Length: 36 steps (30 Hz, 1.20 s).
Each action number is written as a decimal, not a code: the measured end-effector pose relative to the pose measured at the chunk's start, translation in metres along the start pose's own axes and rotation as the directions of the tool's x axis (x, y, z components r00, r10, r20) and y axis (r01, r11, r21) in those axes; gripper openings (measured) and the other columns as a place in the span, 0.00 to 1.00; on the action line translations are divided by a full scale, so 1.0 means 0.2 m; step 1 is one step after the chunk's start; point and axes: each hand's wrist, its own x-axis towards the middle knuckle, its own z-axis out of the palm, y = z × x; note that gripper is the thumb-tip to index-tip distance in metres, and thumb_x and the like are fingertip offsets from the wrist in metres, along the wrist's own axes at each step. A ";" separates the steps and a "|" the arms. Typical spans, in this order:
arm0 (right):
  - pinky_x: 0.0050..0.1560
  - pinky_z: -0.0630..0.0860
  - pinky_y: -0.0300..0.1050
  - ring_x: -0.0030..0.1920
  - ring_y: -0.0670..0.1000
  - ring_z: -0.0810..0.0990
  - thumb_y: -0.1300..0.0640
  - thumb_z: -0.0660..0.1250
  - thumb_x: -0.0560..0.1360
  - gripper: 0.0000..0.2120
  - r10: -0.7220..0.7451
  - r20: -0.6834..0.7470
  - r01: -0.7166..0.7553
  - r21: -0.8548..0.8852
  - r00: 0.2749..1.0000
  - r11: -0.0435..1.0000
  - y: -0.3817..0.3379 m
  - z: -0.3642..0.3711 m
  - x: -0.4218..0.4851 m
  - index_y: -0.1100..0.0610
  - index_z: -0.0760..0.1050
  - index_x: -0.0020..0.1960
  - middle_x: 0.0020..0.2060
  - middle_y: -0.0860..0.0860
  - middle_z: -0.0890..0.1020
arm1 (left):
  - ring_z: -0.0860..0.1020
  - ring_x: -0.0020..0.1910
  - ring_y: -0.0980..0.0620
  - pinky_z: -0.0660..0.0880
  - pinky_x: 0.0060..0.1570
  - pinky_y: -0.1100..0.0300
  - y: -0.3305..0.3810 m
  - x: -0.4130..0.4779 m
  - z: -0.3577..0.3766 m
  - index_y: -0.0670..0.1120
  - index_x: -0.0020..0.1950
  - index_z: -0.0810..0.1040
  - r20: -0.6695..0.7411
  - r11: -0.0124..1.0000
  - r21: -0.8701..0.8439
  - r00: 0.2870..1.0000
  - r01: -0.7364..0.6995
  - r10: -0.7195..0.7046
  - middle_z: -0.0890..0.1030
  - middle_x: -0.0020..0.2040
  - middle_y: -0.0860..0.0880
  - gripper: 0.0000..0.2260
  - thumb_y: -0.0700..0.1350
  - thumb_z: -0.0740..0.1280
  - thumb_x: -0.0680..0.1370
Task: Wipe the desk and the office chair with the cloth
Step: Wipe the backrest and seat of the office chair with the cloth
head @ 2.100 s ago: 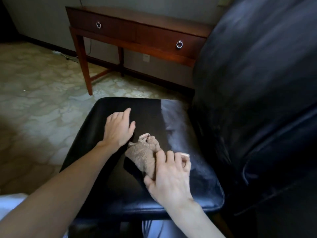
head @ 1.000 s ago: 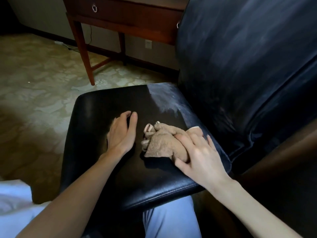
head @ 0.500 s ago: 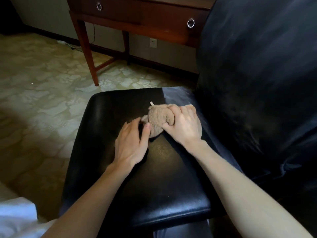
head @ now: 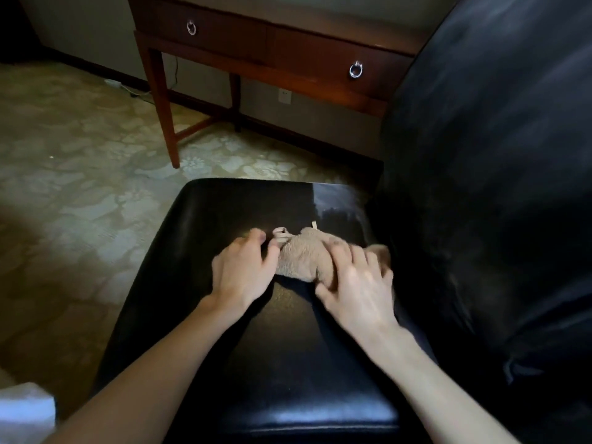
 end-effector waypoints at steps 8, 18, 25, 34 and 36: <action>0.67 0.69 0.66 0.69 0.58 0.69 0.41 0.68 0.75 0.28 0.134 -0.016 -0.132 0.102 0.991 0.986 -0.06 0.15 0.15 0.46 0.69 0.74 0.69 0.50 0.74 | 0.72 0.70 0.50 0.72 0.65 0.52 0.07 0.13 0.12 0.48 0.71 0.76 -0.007 0.996 -0.082 0.999 -0.040 0.040 0.79 0.68 0.49 0.22 0.56 0.52 0.85; 0.66 0.69 0.60 0.64 0.58 0.74 0.34 0.61 0.74 0.26 0.316 -0.076 -0.298 0.186 0.946 0.936 -0.14 0.27 0.79 0.47 0.78 0.65 0.60 0.50 0.82 | 0.70 0.73 0.49 0.72 0.64 0.45 0.02 0.13 0.09 0.48 0.73 0.72 0.007 0.981 -0.192 1.000 -0.006 0.008 0.79 0.70 0.48 0.27 0.62 0.50 0.83; 0.64 0.71 0.61 0.61 0.60 0.77 0.34 0.58 0.72 0.24 0.298 -0.068 -0.278 0.216 0.952 0.936 -0.11 0.35 1.17 0.49 0.80 0.55 0.55 0.51 0.83 | 0.69 0.73 0.51 0.71 0.64 0.48 0.02 0.11 0.11 0.50 0.73 0.73 0.017 0.991 -0.130 1.000 -0.023 0.025 0.77 0.71 0.52 0.25 0.62 0.53 0.83; 0.63 0.71 0.59 0.60 0.61 0.80 0.32 0.55 0.73 0.27 0.253 -0.011 -0.248 0.161 0.967 0.955 -0.06 0.39 1.39 0.49 0.80 0.56 0.56 0.54 0.84 | 0.64 0.78 0.45 0.61 0.77 0.47 0.02 0.10 0.14 0.53 0.78 0.70 0.080 0.979 0.155 0.989 -0.135 0.123 0.68 0.79 0.46 0.40 0.76 0.52 0.75; 0.63 0.71 0.59 0.61 0.62 0.80 0.31 0.54 0.75 0.29 0.240 0.037 -0.243 0.111 0.970 0.964 -0.06 0.38 1.39 0.50 0.79 0.59 0.58 0.55 0.84 | 0.63 0.79 0.45 0.60 0.79 0.46 0.02 0.10 0.15 0.55 0.79 0.68 0.079 0.970 0.194 0.988 -0.148 0.134 0.66 0.80 0.46 0.38 0.75 0.52 0.75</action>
